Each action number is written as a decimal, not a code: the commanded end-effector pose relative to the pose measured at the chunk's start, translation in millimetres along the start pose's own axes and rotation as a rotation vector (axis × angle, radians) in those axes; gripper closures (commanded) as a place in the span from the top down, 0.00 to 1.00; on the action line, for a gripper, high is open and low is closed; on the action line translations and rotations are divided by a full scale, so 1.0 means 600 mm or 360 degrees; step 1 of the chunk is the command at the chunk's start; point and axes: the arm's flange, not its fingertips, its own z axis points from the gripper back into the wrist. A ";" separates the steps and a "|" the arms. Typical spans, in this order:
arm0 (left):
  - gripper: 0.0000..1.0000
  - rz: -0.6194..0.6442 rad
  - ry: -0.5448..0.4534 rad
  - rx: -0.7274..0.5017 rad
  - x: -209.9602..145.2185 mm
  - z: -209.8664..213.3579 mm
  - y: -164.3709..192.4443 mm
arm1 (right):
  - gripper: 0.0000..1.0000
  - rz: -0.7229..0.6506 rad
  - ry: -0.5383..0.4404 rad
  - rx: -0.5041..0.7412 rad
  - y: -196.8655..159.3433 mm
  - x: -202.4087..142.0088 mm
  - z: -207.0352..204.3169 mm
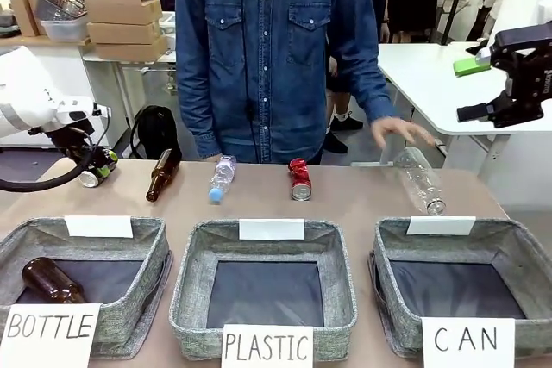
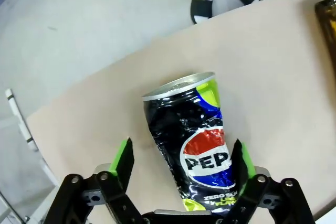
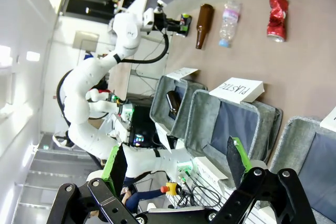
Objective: Sort the can waste into the basket.
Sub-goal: Pick up the can waste from the table and place it in the right Fabric basket.
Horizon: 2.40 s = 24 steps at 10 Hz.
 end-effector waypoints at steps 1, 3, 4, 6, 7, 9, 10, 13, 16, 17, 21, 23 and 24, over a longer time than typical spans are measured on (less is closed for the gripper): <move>0.42 0.0036 0.0049 -0.0023 0.010 0.010 0.001 | 1.00 0.0041 -0.0018 0.0040 0.001 0.005 -0.005; 0.00 0.0041 0.0027 -0.0008 0.007 0.016 -0.001 | 1.00 0.0041 -0.0018 0.0040 0.001 0.005 -0.005; 0.00 0.0044 0.0024 -0.0004 0.006 0.016 -0.001 | 1.00 0.0041 -0.0018 0.0040 0.001 0.005 -0.005; 0.05 0.0045 0.0022 0.0015 0.006 0.022 -0.003 | 1.00 0.0041 -0.0018 0.0040 0.001 0.005 -0.005; 0.00 0.0044 0.0017 0.0020 0.005 0.026 -0.004 | 1.00 0.0041 -0.0018 0.0040 0.001 0.005 -0.005; 0.00 0.0055 0.0014 0.0019 0.005 0.031 -0.004 | 1.00 0.0041 -0.0018 0.0040 0.001 0.005 -0.005; 0.00 0.0086 0.0015 0.0011 0.004 0.039 -0.006 | 1.00 0.0041 -0.0018 0.0040 0.001 0.005 -0.005; 0.00 0.0235 -0.0069 -0.0246 -0.025 0.210 -0.031 | 1.00 0.0041 -0.0018 0.0040 0.001 0.005 -0.005; 0.00 0.0261 -0.0078 -0.0745 -0.126 0.446 -0.151 | 1.00 0.0041 -0.0018 0.0040 0.001 0.005 -0.005; 0.00 0.0099 -0.0047 -0.0688 -0.176 0.485 -0.211 | 1.00 0.0041 -0.0018 0.0040 0.001 0.005 -0.005; 0.00 -0.0354 -0.0326 -0.0716 -0.380 0.566 -0.357 | 1.00 0.0041 -0.0018 0.0040 0.001 0.005 -0.005; 0.00 -0.0361 -0.0554 -0.0478 -0.414 0.545 -0.377 | 1.00 0.0041 -0.0018 0.0040 0.001 0.005 -0.005; 0.00 -0.0350 -0.0293 -0.0731 -0.381 0.582 -0.364 | 1.00 0.0041 -0.0018 0.0040 0.001 0.005 -0.005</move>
